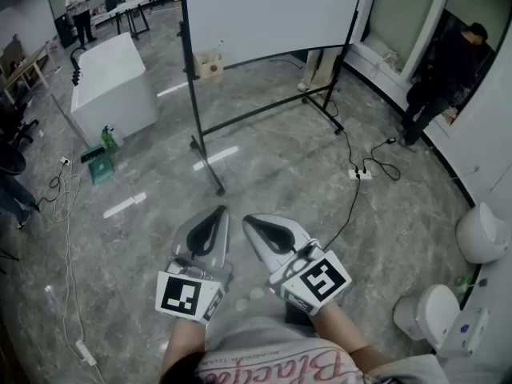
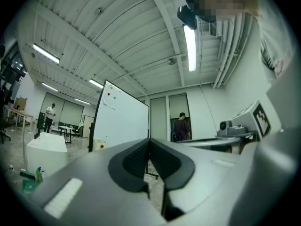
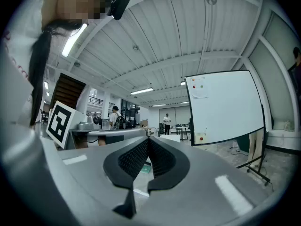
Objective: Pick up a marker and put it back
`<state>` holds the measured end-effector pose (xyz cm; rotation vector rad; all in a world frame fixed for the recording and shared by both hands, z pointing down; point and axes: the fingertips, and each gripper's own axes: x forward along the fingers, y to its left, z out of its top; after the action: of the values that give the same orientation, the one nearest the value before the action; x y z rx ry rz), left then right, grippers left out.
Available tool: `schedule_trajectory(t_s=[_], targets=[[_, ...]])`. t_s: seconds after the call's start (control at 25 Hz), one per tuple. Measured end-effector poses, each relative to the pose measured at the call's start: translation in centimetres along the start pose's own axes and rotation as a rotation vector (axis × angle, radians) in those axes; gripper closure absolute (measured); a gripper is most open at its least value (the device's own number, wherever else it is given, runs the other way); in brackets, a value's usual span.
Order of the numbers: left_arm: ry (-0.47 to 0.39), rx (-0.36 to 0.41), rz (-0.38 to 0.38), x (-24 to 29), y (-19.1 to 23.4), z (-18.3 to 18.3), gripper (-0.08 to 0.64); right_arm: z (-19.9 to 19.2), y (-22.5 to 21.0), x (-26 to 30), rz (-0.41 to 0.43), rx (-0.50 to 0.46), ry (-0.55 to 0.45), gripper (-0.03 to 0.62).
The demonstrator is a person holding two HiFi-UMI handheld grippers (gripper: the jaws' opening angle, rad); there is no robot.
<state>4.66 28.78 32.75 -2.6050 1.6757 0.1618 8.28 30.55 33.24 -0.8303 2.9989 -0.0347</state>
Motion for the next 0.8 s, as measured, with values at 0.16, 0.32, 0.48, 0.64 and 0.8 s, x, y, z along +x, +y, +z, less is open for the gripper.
schedule_trajectory(t_s=[0.16,0.32,0.48,0.64,0.8], targets=[[-0.009,-0.001,0.007,0.9,-0.7,0.3,0.560,0.1,-1.0,-0.5,0.002,-0.009,0.012,0.592],[-0.008,0.004,0.017,1.9,-0.8,0.0,0.560,0.0,-2.2,-0.5,0.013,0.001,0.004,0.592],[-0.015,0.009,0.042,3.2,-0.4,-0.1,0.560,0.3,-3.3,-0.1,0.052,-0.016,-0.011,0.592],[-0.023,0.012,0.071,4.1,0.0,-0.2,0.560,0.1,-4.1,0.5,0.088,-0.032,-0.007,0.592],[-0.021,0.008,0.095,5.0,0.5,-0.7,0.560,0.0,-5.5,1.0,0.096,0.012,-0.013,0.591]])
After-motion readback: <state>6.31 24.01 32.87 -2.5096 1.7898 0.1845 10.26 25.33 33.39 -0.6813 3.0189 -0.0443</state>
